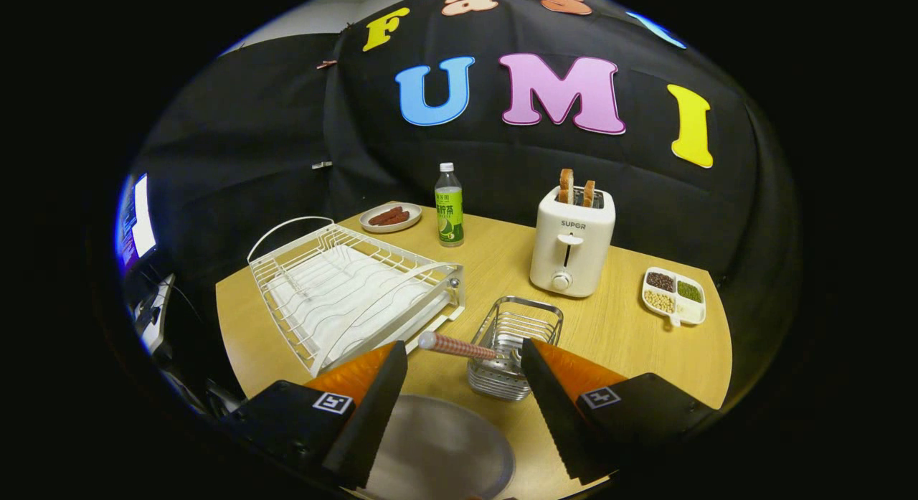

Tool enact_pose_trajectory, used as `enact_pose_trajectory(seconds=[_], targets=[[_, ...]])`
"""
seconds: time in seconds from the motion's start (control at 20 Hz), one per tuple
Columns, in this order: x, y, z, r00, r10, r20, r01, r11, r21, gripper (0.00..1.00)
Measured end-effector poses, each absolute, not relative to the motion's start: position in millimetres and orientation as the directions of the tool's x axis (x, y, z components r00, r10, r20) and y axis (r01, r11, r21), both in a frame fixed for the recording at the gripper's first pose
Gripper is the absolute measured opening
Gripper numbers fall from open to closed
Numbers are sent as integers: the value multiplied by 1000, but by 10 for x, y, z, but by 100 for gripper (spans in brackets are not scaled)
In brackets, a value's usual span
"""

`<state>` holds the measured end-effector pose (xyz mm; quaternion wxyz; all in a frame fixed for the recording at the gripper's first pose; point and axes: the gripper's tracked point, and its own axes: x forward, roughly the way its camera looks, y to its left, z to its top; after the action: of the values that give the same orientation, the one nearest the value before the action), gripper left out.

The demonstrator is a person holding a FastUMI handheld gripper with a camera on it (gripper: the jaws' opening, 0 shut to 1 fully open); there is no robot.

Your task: Take the plate from the dish rack, then take the spoon from the basket and place it into the plate.

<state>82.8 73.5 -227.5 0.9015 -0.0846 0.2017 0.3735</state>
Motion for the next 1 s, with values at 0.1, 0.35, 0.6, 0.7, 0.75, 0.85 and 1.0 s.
enact_pose_trajectory(seconds=[0.1, 0.35, 0.6, 0.7, 0.75, 0.85, 1.0], targets=[[950, 816, -2308, 645, 640, -418, -722, 690, -57, 99], [1080, 956, -2484, 638, 637, -433, -738, 666, -109, 84], [1006, 1025, -2483, 618, 654, -435, -756, 647, -101, 52], [1021, 1017, -2485, 623, 646, -442, -756, 642, -126, 47], [1047, 1000, -2448, 633, 640, -435, -749, 648, -136, 45], [1126, 959, -2345, 661, 625, -415, -726, 673, -143, 40], [1304, 809, -2187, 715, 584, -384, -676, 717, -168, 25]])
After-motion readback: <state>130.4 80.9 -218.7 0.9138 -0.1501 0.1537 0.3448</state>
